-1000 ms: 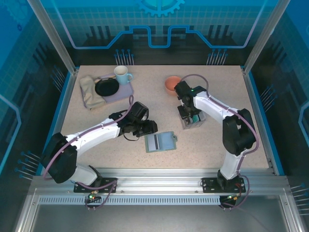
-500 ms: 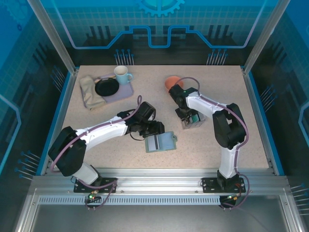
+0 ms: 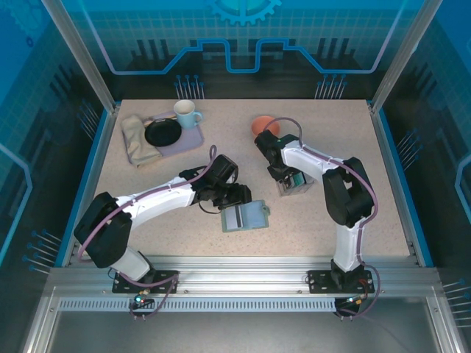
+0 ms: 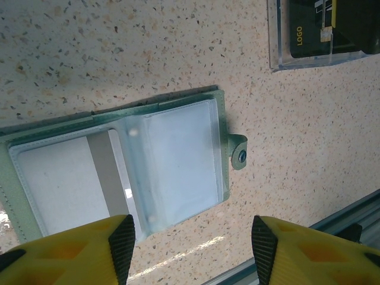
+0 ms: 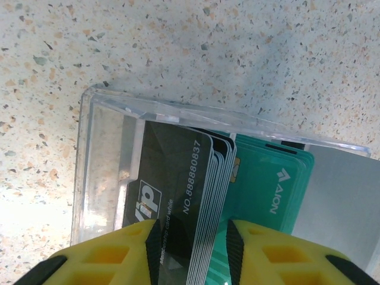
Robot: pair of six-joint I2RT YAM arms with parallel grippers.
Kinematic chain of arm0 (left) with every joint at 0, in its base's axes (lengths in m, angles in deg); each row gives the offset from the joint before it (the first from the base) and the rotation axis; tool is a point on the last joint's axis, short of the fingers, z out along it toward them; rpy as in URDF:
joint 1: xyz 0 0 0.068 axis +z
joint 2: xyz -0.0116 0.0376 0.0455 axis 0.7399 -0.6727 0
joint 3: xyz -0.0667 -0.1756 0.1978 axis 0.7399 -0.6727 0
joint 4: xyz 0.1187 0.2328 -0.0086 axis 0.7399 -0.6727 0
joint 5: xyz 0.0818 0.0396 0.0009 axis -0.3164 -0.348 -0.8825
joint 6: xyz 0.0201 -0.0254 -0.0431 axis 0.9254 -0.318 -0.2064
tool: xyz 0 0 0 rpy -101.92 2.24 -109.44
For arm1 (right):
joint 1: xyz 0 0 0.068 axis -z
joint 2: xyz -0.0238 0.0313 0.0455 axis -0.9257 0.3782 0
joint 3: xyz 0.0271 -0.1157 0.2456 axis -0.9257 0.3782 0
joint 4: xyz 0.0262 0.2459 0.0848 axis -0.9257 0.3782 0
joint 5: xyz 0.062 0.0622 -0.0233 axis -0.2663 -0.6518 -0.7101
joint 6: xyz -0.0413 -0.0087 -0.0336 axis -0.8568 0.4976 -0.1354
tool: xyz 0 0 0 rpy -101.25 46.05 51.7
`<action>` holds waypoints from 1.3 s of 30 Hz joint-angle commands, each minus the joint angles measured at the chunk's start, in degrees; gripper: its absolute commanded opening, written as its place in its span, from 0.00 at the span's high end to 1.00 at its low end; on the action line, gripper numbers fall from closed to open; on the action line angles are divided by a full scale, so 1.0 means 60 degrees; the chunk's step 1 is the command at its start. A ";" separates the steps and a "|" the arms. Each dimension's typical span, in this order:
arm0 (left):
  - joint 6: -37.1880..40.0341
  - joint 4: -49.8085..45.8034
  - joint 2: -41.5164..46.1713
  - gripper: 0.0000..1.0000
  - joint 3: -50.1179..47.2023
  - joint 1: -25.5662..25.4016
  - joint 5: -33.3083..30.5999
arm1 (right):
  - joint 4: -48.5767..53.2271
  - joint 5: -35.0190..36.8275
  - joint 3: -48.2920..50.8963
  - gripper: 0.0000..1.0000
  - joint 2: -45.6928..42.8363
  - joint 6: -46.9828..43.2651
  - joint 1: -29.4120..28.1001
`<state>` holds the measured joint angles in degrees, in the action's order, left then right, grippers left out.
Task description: Put the credit cards into the card holder
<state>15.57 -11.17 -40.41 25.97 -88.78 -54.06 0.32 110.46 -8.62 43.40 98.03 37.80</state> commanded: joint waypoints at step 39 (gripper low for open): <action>-0.0146 -0.0109 0.0217 0.42 0.0102 0.0007 -0.0069 | 0.0781 -0.1615 0.0060 1.00 -0.2513 0.0557 0.0152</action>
<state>15.53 -11.36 -40.39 25.97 -88.78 -54.28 2.57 105.92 -7.81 33.74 99.19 38.00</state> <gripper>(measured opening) 0.579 0.053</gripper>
